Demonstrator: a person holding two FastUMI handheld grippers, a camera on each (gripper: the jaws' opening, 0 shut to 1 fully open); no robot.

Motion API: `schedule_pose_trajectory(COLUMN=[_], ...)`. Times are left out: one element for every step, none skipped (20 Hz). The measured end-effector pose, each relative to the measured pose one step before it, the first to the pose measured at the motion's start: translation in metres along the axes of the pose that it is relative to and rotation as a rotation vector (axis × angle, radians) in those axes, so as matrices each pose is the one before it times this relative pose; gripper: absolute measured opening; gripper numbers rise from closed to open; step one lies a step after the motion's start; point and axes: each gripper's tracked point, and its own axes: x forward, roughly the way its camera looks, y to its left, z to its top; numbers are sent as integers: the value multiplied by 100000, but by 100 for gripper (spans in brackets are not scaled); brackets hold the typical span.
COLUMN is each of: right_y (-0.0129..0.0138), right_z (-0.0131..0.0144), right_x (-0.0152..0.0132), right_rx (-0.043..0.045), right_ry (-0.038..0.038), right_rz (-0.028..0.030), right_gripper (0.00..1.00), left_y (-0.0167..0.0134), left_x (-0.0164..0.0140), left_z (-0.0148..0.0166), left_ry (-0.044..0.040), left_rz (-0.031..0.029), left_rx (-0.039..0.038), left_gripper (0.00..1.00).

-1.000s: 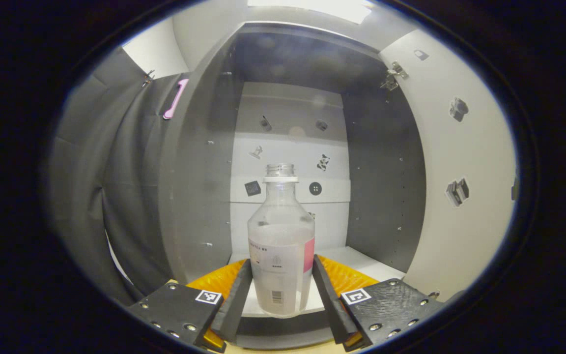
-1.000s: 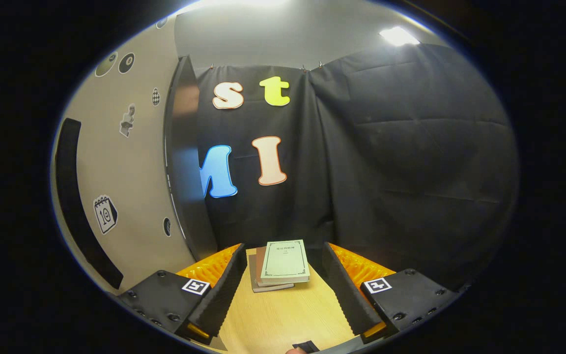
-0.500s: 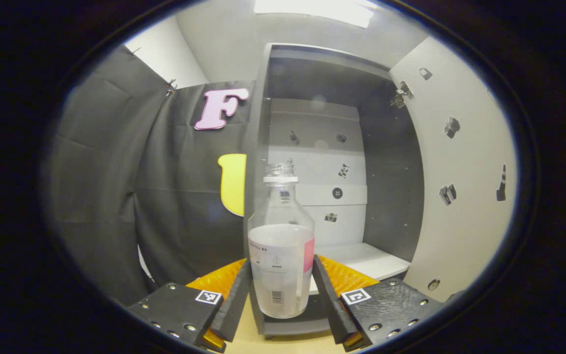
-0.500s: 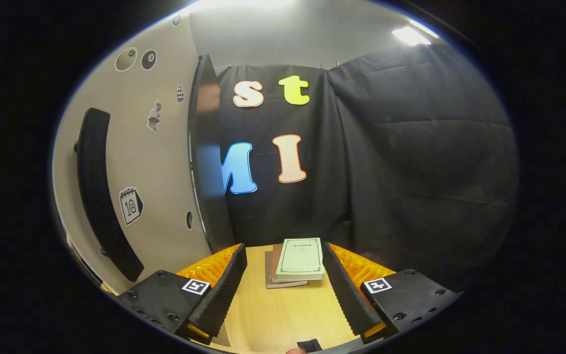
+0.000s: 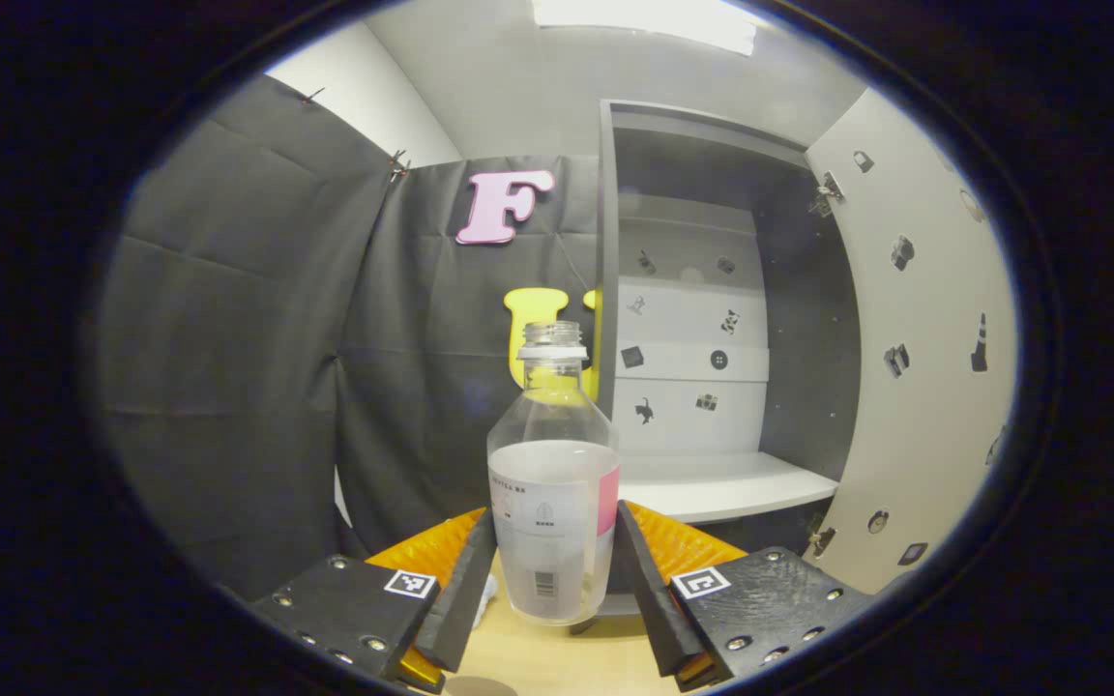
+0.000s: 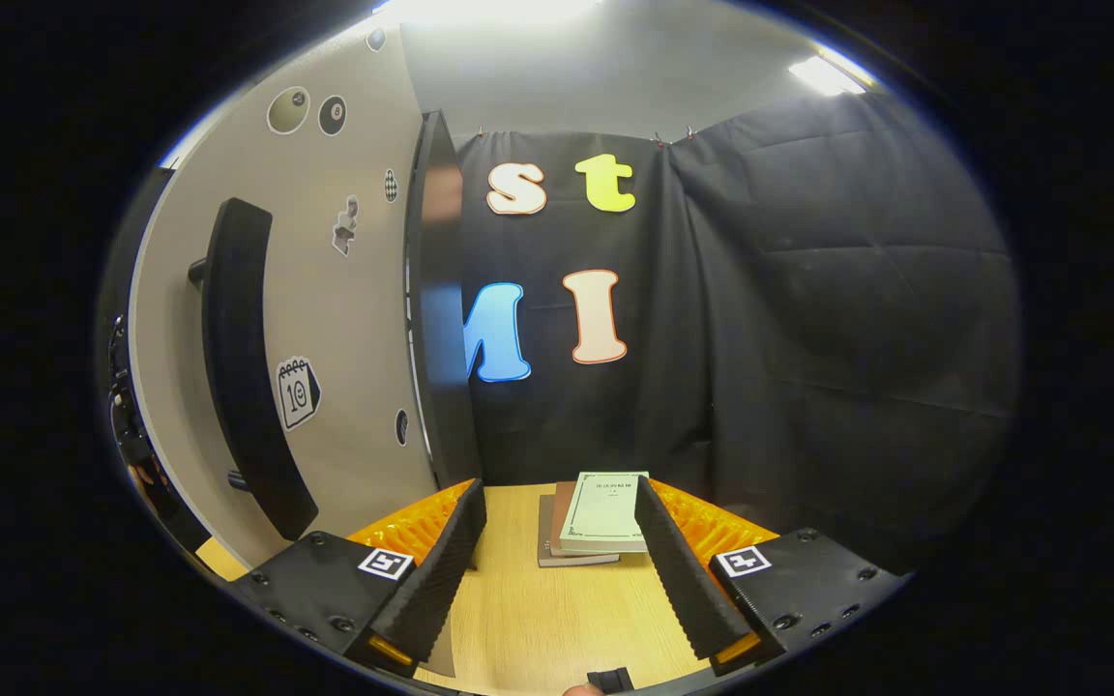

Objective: Open the cabinet door with the right hand, grasp the bottle in the cabinet with the left hand and place it on the coaster, then close the cabinet door with the right hand.

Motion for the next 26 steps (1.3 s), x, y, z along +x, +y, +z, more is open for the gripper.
schedule_pose_trajectory(right_y=[-7,-126,54,11,53,20,83,166,211,8,-56,10,50,-54,-69,-228,-244,-217,-180,-234,-194,-241,-244,-271,-180,-49], right_z=[-67,33,-19,6,-64,-147,-222,-165,-259,-141,-345,-144,-191,-6,-75,-32,-211,-204,-326,-396,-340,-411,-407,-196,-249,-140], right_x=[-50,-49,-52,-96,-87,-97,-146,-109,-101,-145,-36,-87,-49,-94,-14,-40,-14,-68,16,-19,-12,-13,3,129,86,189], right_rx=[-651,-615,-449,-297,-278,-257,-64,-21,-266,-575,-557,-407,-235,-224,-329,-470,-443,-259,-177,-120,-179,-542,-910,-979,-613,-175], right_ry=[209,-36,15,-108,-23,429,456,440,292,372,424,558,400,108,-94,-138,79,297,675,981,1125,1321,1124,802,548,507], right_rz=[138,40,146,182,227,93,96,490,433,-14,-169,-18,-90,-30,-274,-465,-674,-612,-568,-610,-407,-446,-706,-788,-506,-186], right_gripper=[98,98,98,98,98,98,98,98,98,98,98,98,98,98,98,98,98,98,98,98,98,98,98,98,98,98], left_y=[684,498,529,621,541,467,465,424,459,486,509,499,525,507,364,354,192,198,77,263,296,324,432,38,-75,212], left_x=[-944,-508,-492,-577,-539,-466,-401,-369,-176,-173,-174,-153,-161,6,8,32,115,99,21,300,371,336,147,267,409,344], left_z=[-663,-582,-687,-696,-671,-576,-632,-528,-745,-557,-572,-504,-504,-635,-916,-787,-924,-798,-925,-1223,-1169,-1331,-1310,-1092,-1073,-1214], left_ry=[279,348,415,325,-101,-392,-327,-284,32,117,86,67,-19,243,508,452,333,-165,440,1018,1283,1599,1638,1642,1849,2042], left_rz=[879,692,631,507,55,45,-100,176,288,589,666,767,591,555,601,522,378,138,268,878,1153,1041,1218,265,293,744], left_rx=[-162,-228,-323,-688,-1196,-1566,-1662,-1482,-1083,-948,-633,-427,-375,-374,-319,-157,-353,-328,455,1440,1685,1209,707,-306,-373,253], left_gripper=[75,75,75,74,73,72,72,73,73,73,73,72,73,74,74,74,74,73,72,74,73,73,73,71,72,73])
